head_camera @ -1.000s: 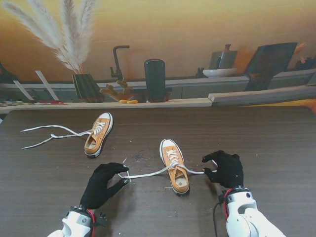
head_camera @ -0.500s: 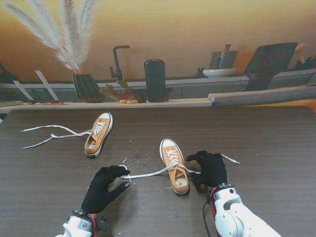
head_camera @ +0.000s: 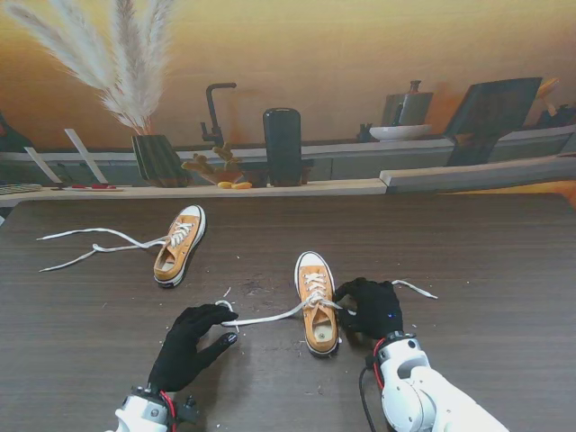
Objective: Tie the shoelaces into a bow on the shoes
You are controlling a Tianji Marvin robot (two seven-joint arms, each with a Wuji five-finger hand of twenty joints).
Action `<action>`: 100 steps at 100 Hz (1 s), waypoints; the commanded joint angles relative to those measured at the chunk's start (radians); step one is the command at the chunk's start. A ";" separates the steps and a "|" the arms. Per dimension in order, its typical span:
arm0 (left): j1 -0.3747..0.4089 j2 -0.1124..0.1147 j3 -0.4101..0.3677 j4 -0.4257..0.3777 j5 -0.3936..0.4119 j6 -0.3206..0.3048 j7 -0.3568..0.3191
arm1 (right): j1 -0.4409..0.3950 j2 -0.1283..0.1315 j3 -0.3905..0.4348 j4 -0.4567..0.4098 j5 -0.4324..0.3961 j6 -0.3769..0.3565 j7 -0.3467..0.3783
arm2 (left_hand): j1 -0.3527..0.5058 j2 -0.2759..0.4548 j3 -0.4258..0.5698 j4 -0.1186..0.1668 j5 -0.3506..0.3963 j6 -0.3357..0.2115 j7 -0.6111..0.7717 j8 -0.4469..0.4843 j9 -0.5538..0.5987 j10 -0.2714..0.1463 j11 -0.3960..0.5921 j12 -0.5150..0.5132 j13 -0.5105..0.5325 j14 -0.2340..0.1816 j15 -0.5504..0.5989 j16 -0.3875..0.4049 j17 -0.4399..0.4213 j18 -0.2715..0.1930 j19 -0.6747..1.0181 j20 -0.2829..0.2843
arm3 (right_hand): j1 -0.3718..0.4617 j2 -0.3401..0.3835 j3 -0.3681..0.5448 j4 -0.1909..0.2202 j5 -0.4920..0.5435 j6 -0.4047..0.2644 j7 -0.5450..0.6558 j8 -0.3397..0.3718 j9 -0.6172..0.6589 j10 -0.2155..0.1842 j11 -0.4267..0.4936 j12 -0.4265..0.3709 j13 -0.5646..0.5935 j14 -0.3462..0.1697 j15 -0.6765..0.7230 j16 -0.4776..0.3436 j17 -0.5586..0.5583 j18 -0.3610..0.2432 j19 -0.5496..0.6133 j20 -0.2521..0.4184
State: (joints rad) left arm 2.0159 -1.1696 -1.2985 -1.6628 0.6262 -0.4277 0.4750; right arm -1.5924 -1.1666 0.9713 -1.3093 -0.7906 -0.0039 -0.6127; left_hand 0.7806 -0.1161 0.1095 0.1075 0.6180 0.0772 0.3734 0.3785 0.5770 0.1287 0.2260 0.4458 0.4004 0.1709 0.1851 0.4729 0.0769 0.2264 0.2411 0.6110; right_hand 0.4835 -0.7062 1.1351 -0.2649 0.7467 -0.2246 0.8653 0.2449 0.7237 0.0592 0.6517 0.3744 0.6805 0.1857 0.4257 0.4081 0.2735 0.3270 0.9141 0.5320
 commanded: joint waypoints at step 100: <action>0.011 -0.006 0.001 -0.008 -0.028 -0.025 -0.021 | -0.077 -0.075 0.140 -0.065 0.382 -0.182 0.074 | -0.007 0.014 0.007 -0.002 0.013 -0.064 0.015 0.020 -0.016 -0.009 -0.004 -0.021 -0.020 -0.002 -0.014 -0.002 -0.015 -0.020 -0.040 0.024 | 0.117 0.130 -0.035 -0.027 0.175 0.120 0.172 0.376 0.525 0.066 -0.065 -0.049 0.345 0.051 -0.039 -0.032 0.130 0.047 0.053 -0.063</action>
State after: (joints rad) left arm 2.0219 -1.1737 -1.2977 -1.6644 0.6027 -0.4459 0.4723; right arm -1.6710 -1.2331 1.1077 -1.3656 -0.3832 -0.2016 -0.5531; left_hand 0.7806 -0.1160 0.1095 0.1075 0.6184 0.0772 0.3863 0.3800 0.5770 0.1287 0.2258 0.4458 0.4004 0.1714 0.1850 0.4728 0.0769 0.2265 0.2283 0.6212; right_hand 0.5565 -0.6117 1.1208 -0.2766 0.9033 -0.0758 0.9519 0.5731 1.1860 0.1211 0.5802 0.3362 0.9811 0.2359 0.3917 0.3926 0.4002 0.3671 0.9693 0.4808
